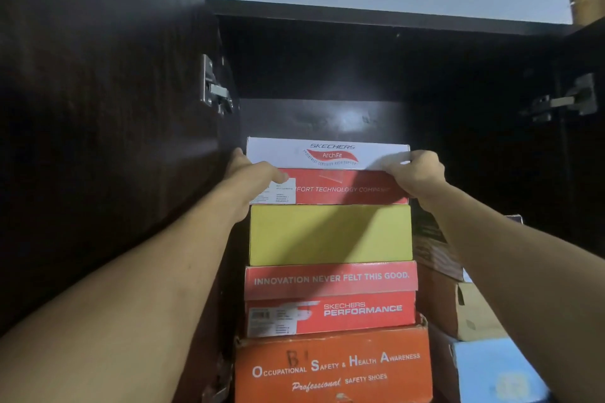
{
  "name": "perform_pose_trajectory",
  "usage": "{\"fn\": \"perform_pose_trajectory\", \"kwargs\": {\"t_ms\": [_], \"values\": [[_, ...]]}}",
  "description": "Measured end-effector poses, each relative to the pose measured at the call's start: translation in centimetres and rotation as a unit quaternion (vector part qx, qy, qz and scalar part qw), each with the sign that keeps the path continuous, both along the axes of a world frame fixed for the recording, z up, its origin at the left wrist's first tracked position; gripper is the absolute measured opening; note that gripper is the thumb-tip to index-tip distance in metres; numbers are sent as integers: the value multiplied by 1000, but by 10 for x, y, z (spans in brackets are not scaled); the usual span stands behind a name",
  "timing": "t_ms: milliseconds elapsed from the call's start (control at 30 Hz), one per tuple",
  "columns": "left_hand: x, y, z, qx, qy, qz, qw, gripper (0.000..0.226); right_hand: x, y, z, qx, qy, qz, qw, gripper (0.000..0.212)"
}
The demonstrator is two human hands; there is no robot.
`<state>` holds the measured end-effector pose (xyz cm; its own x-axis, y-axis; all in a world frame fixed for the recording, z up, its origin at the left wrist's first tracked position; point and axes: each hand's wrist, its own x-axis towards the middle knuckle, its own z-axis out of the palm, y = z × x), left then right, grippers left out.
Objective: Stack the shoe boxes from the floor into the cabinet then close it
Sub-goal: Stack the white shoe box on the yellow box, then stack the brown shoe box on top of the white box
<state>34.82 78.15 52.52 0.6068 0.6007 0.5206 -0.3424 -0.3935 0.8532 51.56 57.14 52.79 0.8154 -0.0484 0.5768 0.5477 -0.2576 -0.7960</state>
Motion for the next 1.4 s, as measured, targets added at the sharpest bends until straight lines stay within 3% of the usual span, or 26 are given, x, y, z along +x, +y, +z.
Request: {"fn": "perform_pose_trajectory", "kwargs": {"t_ms": [233, 467, 533, 600, 667, 733, 833, 933, 1000, 1100, 1300, 1400], "values": [[4, 3, -9, 26, 0, 15, 1000, 53, 2, 1, -7, -17, -17, -36, 999, 26], [0, -9, -8, 26, -10, 49, 998, 58, -3, -12, -16, -43, -25, -29, 998, 20], [-2, -18, -10, 65, -26, 114, 991, 69, -10, -27, -18, -46, -31, -36, 998, 30], [-3, -34, -19, 145, -84, 218, 961, 77, -23, -49, -22, -55, -39, -37, 997, 46], [-1, -61, -34, 219, -159, 236, 933, 68, -36, -76, -29, -70, -41, -36, 996, 53], [3, -93, -53, 270, -145, 177, 935, 56, -49, -107, -39, -94, -29, -40, 994, 51], [9, -142, -83, 335, -47, 35, 940, 42, -74, -159, -54, -157, 32, -31, 987, 47], [10, -197, -110, 316, 55, -142, 937, 32, -105, -223, -77, -199, 115, -10, 973, 37], [10, -233, -128, 302, 132, -249, 910, 35, -124, -265, -95, -240, 156, -13, 958, 30], [9, -286, -150, 353, 208, -327, 852, 38, -148, -323, -127, -261, 197, -20, 945, 29], [16, -402, -216, 282, 215, -438, 826, 31, -192, -432, -200, -287, 311, -50, 905, 26], [17, -470, -267, 271, 248, -519, 772, 28, -212, -496, -249, -273, 392, -76, 875, 28]]}}
